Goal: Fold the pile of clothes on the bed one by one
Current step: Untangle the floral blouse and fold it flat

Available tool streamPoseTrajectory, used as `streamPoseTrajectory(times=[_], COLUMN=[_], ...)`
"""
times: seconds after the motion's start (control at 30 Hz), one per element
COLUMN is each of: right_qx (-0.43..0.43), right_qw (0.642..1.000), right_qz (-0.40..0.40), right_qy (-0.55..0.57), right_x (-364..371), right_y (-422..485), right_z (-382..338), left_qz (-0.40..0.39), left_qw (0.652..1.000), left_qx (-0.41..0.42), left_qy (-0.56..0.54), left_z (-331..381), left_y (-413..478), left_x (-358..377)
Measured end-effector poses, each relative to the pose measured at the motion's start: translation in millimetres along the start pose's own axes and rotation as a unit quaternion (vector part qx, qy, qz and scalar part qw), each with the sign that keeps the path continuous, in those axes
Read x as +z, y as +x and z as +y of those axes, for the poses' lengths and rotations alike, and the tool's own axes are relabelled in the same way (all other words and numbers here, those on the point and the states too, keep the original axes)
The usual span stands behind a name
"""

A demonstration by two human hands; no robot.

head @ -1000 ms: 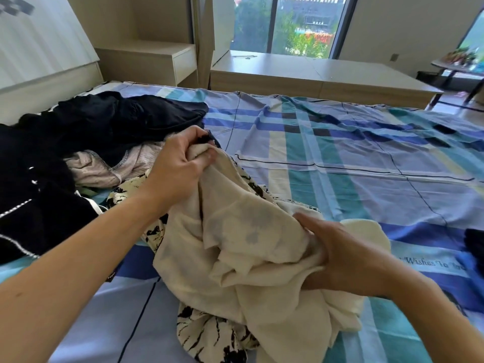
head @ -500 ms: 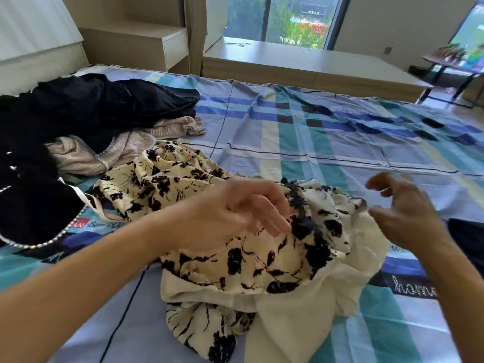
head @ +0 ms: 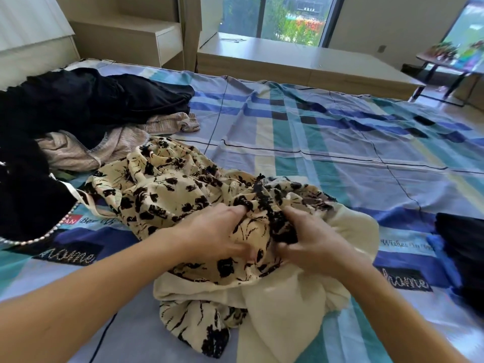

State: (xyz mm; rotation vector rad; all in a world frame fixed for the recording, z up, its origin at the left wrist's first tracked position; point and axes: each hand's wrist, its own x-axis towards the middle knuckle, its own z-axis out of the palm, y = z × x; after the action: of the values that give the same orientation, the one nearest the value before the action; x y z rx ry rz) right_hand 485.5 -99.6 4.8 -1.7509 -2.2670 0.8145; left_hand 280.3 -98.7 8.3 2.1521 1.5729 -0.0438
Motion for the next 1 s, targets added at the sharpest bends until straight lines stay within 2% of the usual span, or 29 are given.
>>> streamPoseTrajectory(times=[0.07, 0.13, 0.23, 0.3, 0.37, 0.43, 0.47, 0.5, 0.57, 0.6, 0.63, 0.67, 0.73, 0.77, 0.83, 0.9, 0.93, 1.0], right_qx=[0.003, 0.010, 0.027, 0.027, -0.009, -0.076, -0.114, -0.152, -0.225, -0.245, -0.258, -0.269, -0.265, -0.253, -0.217, -0.136, -0.071, 0.071], right_qw=[0.995, 0.974, 0.924, 0.873, 0.830, 0.803, 0.808, 0.829, 0.883, 0.905, 0.919, 0.922, 0.914, 0.911, 0.933, 0.974, 0.991, 0.995], right_qz=[0.050, 0.116, 0.176, 0.168, 0.137, 0.091, 0.068, 0.047, -0.011, -0.047, -0.078, -0.109, -0.148, -0.142, -0.052, 0.040, 0.035, -0.060], right_qy=[0.091, 0.195, 0.339, 0.457, 0.540, 0.584, 0.573, 0.537, 0.411, 0.344, 0.287, 0.255, 0.270, 0.292, 0.283, 0.175, 0.107, 0.029], right_x=[-7.9, -24.0, -46.2, -53.5, -56.3, -54.8, -51.4, -46.2, -33.1, -26.7, -22.1, -19.8, -25.2, -31.6, -47.4, -60.4, -63.8, -61.1], right_y=[5.0, 6.3, 4.8, 1.9, -3.2, -7.9, -9.7, -11.4, -15.5, -17.2, -18.9, -21.8, -24.9, -24.9, -19.6, -11.8, -9.0, -5.1], right_z=[9.1, 18.2, 32.9, 37.1, 32.4, 22.0, 17.3, 10.9, -1.7, -6.7, -10.9, -15.4, -18.6, -16.1, 0.3, 32.6, 48.4, 76.2], left_qz=[0.013, 0.034, 0.138, 0.252, 0.346, 0.343, 0.299, 0.231, 0.120, 0.095, 0.085, 0.086, 0.097, 0.103, 0.125, 0.166, 0.191, 0.237], left_qw=[0.998, 0.995, 0.985, 0.963, 0.930, 0.916, 0.915, 0.909, 0.870, 0.860, 0.866, 0.876, 0.884, 0.878, 0.858, 0.842, 0.833, 0.808], left_qx=[0.028, 0.048, 0.042, 0.048, 0.095, 0.148, 0.170, 0.178, 0.143, 0.107, 0.071, 0.048, 0.005, -0.016, -0.044, -0.064, -0.070, -0.083], left_qy=[-0.047, -0.080, -0.092, -0.082, -0.080, -0.147, -0.213, -0.298, -0.457, -0.490, -0.488, -0.473, -0.457, -0.468, -0.497, -0.510, -0.514, -0.533], left_z=[-1.3, -9.4, -25.3, -27.4, -16.1, 2.9, 12.9, 23.0, 35.3, 35.6, 35.7, 32.4, 25.2, 22.4, 17.5, 12.9, 10.4, 5.2], left_y=[0.7, 1.8, 3.8, 4.2, -0.8, -9.4, -13.3, -17.8, -23.3, -22.9, -24.0, -23.2, -22.7, -22.9, -21.2, -19.5, -18.4, -16.0], left_x=[-6.1, -15.5, -26.4, -26.1, -22.3, -16.5, -13.5, -12.6, -14.1, -14.9, -17.3, -18.2, -19.3, -21.6, -28.1, -36.9, -41.7, -51.8])
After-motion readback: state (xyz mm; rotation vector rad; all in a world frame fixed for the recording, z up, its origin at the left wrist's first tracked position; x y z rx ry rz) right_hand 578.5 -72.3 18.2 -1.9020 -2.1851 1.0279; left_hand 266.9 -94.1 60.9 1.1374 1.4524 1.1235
